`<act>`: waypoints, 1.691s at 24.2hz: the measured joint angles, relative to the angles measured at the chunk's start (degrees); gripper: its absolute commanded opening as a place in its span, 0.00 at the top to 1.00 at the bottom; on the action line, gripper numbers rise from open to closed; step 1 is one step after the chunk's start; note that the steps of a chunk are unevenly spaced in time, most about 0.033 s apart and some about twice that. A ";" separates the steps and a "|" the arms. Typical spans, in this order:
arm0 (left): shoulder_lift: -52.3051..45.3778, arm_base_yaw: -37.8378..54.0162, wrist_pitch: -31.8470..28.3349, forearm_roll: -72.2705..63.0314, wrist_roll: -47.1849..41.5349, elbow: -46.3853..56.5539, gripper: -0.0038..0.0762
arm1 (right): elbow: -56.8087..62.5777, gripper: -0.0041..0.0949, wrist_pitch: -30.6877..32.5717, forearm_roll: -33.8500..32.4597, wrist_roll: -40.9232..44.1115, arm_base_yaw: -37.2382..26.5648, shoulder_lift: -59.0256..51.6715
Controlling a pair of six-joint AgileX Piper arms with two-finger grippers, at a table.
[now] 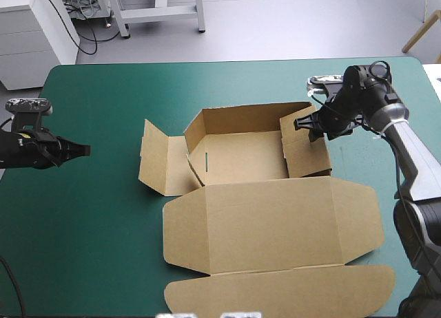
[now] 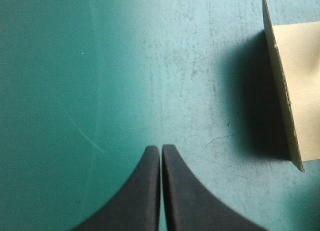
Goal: Fold the box
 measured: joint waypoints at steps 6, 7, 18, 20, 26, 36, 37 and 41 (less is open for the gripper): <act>0.00 0.00 0.00 -0.34 0.00 0.00 0.96 | 0.00 0.52 -0.56 0.94 -3.21 0.00 4.03; 0.00 0.00 0.00 -0.37 0.00 0.00 0.96 | 0.00 0.53 -0.60 1.08 -3.97 0.00 5.12; 0.00 0.00 0.00 -0.49 0.00 0.00 0.82 | 0.00 0.98 -1.53 1.41 -4.51 0.00 6.69; 0.00 0.00 0.00 -0.49 0.00 0.00 0.59 | 0.00 0.98 -1.35 1.47 -4.69 0.00 6.69; 0.00 0.00 0.00 -0.72 0.00 0.00 0.09 | 0.00 0.98 -1.23 2.19 -4.73 0.00 6.69; 0.58 0.00 -0.05 -9.39 -0.40 0.00 0.09 | 0.25 0.98 -0.73 6.31 -5.32 -2.24 2.47; 0.86 0.00 -0.05 -10.02 -0.40 0.00 0.09 | 0.25 0.98 -0.65 7.17 -5.70 -3.09 1.41; 2.42 0.00 0.01 -12.29 -0.40 0.00 0.09 | 0.29 0.98 -0.54 10.94 -7.74 -6.77 -3.26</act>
